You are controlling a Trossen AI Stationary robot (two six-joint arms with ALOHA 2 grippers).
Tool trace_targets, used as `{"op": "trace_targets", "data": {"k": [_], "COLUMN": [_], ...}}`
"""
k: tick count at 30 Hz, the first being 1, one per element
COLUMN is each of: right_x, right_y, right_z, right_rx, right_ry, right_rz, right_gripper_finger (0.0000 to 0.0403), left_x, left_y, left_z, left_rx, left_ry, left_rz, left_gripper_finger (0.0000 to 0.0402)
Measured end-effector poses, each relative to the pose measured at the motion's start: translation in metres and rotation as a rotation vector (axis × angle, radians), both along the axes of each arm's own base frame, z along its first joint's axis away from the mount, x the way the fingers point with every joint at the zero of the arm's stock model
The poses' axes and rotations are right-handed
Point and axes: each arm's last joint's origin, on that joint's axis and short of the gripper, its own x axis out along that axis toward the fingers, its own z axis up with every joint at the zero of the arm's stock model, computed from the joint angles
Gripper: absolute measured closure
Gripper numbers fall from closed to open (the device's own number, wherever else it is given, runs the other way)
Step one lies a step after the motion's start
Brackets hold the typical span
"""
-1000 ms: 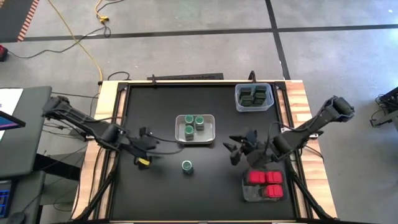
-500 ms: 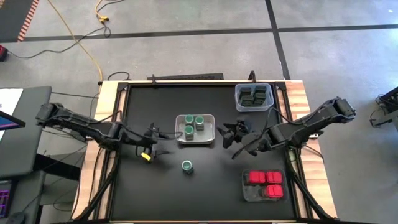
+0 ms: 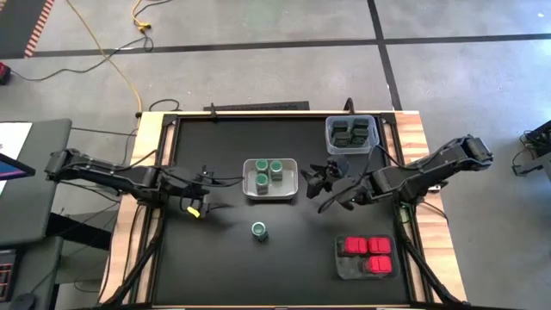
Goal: Sort spices by type
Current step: Put the green seasoning bottle into the white bin
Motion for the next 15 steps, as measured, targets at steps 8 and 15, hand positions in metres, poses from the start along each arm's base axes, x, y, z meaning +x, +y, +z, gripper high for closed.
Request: {"op": "trace_targets", "data": {"k": [8, 15], "right_x": [0.001, 0.012], "right_y": [-0.003, -0.012], "right_z": [0.000, 0.008], "right_rx": [0.000, -0.001], "right_ry": [0.000, -0.040], "right_rz": [-0.009, 0.147], "right_gripper_finger": [0.0147, 0.0147], "left_x": [-0.007, -0.008], "left_y": [0.001, 0.000], "left_z": [-0.003, -0.005], "left_rx": [-0.036, -0.039], "left_ry": [0.053, 0.074], "left_rz": [0.011, -0.007], "left_gripper_finger": [0.0095, 0.0095]}}
